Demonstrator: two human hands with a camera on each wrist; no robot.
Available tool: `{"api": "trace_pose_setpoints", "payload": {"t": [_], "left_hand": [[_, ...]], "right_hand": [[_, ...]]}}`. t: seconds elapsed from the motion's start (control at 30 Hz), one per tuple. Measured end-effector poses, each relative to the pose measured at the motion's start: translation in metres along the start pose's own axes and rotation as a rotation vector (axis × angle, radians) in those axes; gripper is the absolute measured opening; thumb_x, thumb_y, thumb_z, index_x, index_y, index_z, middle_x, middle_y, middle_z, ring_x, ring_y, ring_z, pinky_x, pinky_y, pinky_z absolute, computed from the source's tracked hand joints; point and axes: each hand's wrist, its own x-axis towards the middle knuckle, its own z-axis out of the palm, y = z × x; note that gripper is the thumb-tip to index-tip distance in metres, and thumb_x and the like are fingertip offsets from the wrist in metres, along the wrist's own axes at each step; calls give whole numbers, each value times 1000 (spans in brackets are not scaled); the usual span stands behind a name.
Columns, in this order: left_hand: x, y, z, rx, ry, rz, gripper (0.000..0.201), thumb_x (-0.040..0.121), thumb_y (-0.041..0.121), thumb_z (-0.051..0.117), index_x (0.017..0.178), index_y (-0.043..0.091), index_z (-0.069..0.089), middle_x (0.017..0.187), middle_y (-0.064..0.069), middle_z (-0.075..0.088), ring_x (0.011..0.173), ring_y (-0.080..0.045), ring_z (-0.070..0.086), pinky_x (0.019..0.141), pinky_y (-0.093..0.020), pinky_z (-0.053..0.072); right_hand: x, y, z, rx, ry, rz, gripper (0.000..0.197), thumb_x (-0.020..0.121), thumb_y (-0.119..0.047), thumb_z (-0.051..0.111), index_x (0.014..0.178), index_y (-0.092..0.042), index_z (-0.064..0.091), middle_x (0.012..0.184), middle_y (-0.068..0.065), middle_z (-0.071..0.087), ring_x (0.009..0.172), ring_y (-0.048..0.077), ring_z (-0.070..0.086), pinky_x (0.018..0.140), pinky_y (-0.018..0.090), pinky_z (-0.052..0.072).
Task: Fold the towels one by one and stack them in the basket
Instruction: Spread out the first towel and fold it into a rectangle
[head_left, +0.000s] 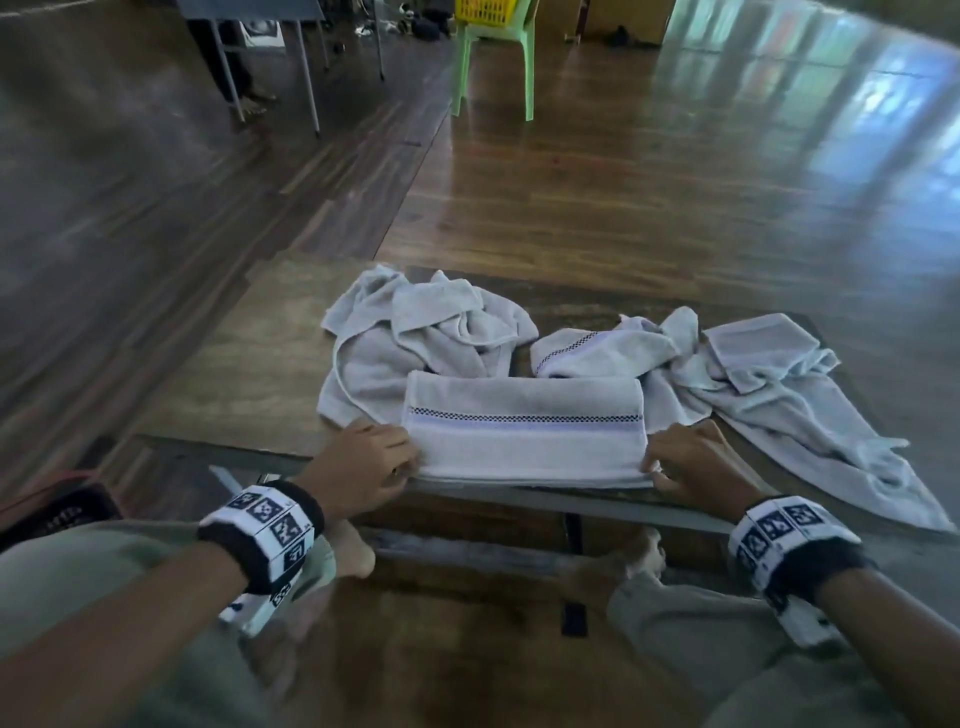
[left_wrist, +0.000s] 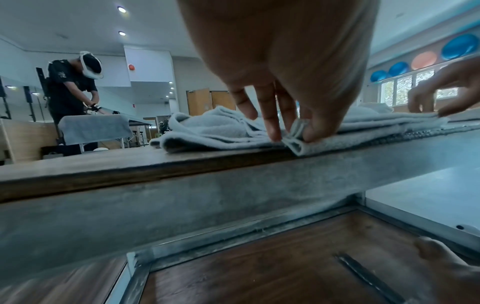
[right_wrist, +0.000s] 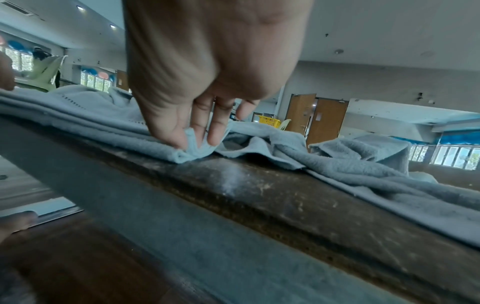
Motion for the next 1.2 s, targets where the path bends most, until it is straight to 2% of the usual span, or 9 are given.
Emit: {"api": "trace_pose_setpoints", "payload": {"t": [0.2,0.3,0.4,0.5,0.57,0.7,1.0,1.07,1.2], "left_hand": [[6,-7,6,-82,17,-121,24,84,29,45,85,19,67,89,6,68,80,-14,64,76,-24,39],[19,-15,7,-95,30,-183,13,79,20,58,85,18,69,91,4,70,84,-17,66,75,-29,44],[24,-20,8,-140,70,-191,25,80,28,49,84,16,70,91,2,72,83,-18,67,72,-30,48],[20,-23,6,-144,96,-169,22,79,29,53,85,18,71,89,4,71,80,-15,66,73,-25,41],[16,-24,5,-116,156,-158,24,80,31,52,86,18,71,88,6,69,79,-13,64,74,-23,34],[10,-22,5,-58,230,-119,29,84,34,47,84,20,72,85,6,68,76,-14,62,72,-28,36],[7,-19,6,-10,108,-92,30,82,37,43,83,27,71,83,13,68,77,-10,65,72,-26,28],[8,-20,7,-4,71,-62,30,77,40,46,85,26,71,85,12,68,79,-11,65,74,-27,29],[4,-23,9,108,-9,47,42,65,56,63,89,22,68,90,7,66,80,-13,63,76,-27,29]], "right_hand": [[2,-4,6,78,-24,90,22,65,-16,79,72,-34,68,64,-32,43,74,3,57,79,28,26],[9,-6,9,58,-15,123,15,70,-20,74,73,-34,69,70,-23,60,81,5,60,81,26,22],[13,-6,9,62,-38,170,9,76,-25,68,77,-33,70,79,-17,66,83,5,60,81,24,18],[10,-6,9,62,-6,199,9,75,-26,72,76,-35,70,76,-16,66,80,6,61,81,26,19],[6,-3,7,50,103,197,15,68,-21,79,73,-32,70,67,-14,64,72,10,62,79,29,22],[0,-8,0,-30,179,178,21,60,-16,85,68,-29,71,62,-12,64,64,14,62,72,25,16],[-5,-15,10,-19,71,122,24,59,-24,85,76,-33,71,71,-15,66,73,10,64,74,25,19],[-6,-15,9,2,48,110,24,62,-34,82,84,-32,72,79,-14,67,81,11,64,77,25,18],[-4,-19,6,-14,-150,79,48,63,-53,74,101,-26,63,99,-13,59,99,7,54,88,28,24]]}}
